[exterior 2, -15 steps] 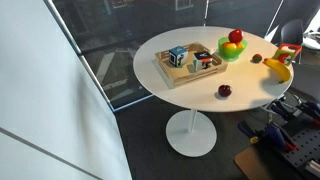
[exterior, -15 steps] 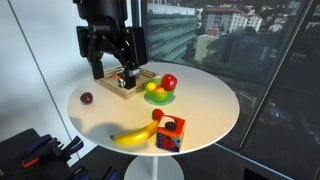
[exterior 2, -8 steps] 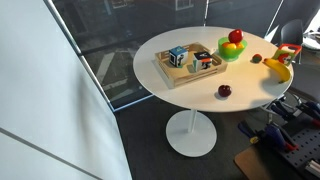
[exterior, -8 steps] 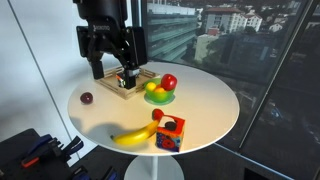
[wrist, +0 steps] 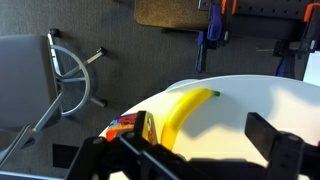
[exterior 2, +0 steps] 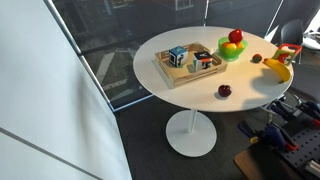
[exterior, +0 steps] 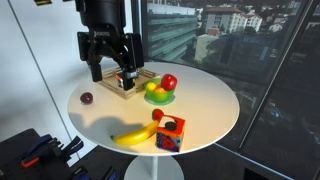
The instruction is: Put the plum in the green bowl
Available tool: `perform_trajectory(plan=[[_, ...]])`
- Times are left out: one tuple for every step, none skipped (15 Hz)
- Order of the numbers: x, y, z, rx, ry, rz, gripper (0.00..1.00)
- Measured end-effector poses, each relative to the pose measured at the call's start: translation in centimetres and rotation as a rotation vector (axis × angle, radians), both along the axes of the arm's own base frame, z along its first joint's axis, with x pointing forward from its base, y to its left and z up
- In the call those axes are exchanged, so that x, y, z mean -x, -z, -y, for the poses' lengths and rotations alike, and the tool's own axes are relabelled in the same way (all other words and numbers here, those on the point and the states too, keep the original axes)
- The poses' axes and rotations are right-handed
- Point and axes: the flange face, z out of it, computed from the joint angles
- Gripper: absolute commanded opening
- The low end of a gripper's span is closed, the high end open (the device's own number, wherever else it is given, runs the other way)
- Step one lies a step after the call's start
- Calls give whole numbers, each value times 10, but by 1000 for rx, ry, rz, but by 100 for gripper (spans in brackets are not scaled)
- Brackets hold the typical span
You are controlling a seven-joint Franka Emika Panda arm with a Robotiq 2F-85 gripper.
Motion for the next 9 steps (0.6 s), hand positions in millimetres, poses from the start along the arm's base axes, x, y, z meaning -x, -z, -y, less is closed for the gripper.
perform_trajectory(plan=[[-4,3,-6,5,-9,-10,100],[-8,6,-13,11,-17,-15,100],[-13,9,-21,18,-24,-18,100],[-18,12,-29,27,-32,-19,100],[-22,15,-38,36,-38,-19,100],[-26,18,-48,45,-45,-19,100],[-30,20,-57,54,-47,-18,100],[-33,22,-67,61,-45,-16,100],[-36,24,-76,68,-42,-13,100]])
